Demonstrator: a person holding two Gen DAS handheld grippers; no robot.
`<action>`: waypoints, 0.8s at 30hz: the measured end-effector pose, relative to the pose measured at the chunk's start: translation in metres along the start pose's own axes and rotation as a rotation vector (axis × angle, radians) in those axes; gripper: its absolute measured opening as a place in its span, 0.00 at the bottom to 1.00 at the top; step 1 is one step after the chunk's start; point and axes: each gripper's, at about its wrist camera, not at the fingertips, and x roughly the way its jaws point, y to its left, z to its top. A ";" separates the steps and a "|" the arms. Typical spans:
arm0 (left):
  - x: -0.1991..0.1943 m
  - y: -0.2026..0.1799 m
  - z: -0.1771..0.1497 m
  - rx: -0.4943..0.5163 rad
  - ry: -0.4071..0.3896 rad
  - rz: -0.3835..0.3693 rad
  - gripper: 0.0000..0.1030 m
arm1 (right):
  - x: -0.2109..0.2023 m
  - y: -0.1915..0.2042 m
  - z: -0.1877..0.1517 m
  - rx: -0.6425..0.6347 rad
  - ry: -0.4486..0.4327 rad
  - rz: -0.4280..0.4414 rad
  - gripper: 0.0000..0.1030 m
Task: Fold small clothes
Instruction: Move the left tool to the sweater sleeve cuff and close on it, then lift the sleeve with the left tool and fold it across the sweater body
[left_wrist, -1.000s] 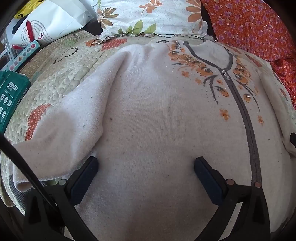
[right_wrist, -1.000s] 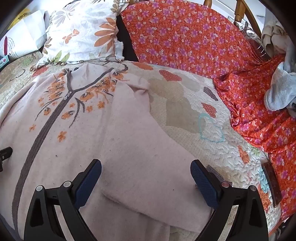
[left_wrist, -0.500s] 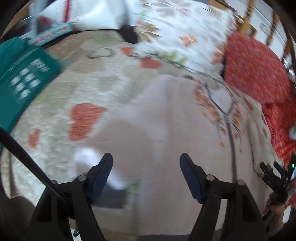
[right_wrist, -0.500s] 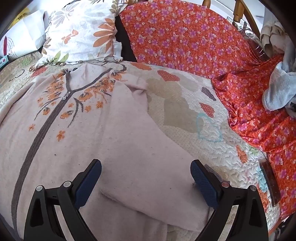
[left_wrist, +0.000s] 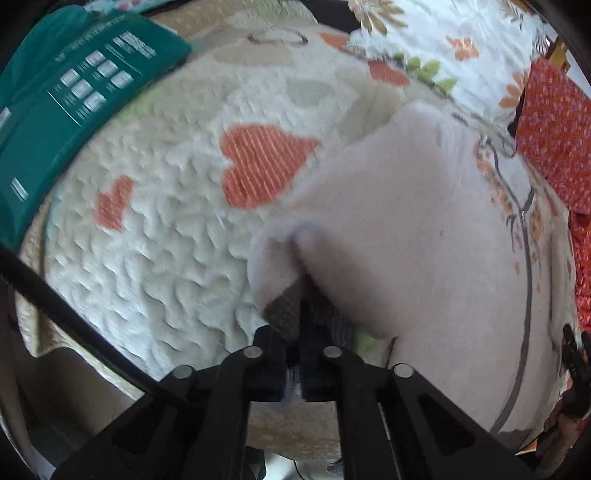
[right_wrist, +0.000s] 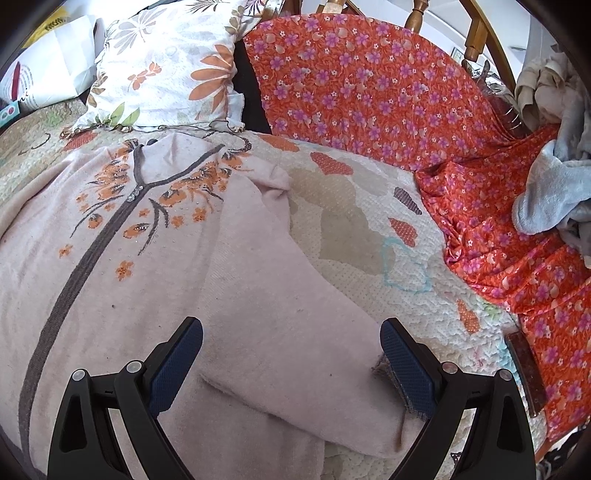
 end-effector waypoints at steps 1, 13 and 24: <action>-0.009 0.007 0.008 -0.004 -0.043 0.038 0.03 | -0.001 0.000 0.000 0.000 -0.002 -0.002 0.96; -0.104 0.122 0.097 -0.265 -0.337 0.277 0.30 | 0.000 -0.005 0.000 0.017 0.007 -0.010 0.96; 0.001 0.135 0.068 -0.359 -0.120 0.168 0.45 | 0.003 -0.003 0.000 0.011 0.016 -0.004 0.96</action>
